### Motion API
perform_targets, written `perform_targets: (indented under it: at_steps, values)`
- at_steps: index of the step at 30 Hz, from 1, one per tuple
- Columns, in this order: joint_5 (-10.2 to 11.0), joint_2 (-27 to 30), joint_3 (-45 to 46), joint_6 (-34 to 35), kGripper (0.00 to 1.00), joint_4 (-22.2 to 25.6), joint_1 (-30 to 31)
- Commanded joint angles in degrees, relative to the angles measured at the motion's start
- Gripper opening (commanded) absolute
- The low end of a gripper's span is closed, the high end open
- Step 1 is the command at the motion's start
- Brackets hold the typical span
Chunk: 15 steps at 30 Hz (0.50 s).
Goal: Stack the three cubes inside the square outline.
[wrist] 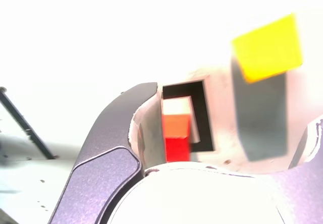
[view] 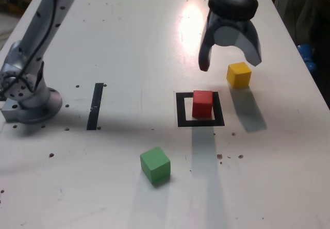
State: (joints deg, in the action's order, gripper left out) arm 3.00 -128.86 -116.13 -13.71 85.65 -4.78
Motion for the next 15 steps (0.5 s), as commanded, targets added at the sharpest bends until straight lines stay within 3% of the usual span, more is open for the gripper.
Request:
perform_targets:
  at_steps: [1, 8, 15]
  values:
    - [-0.79, -2.34, -1.86, -0.06, 1.00, 0.50, -0.99]
    - [-2.76, -7.26, -6.05, 0.49, 0.97, 0.99, -3.47]
    - [-4.78, -10.17, -8.30, 0.17, 0.88, 1.14, -5.12]
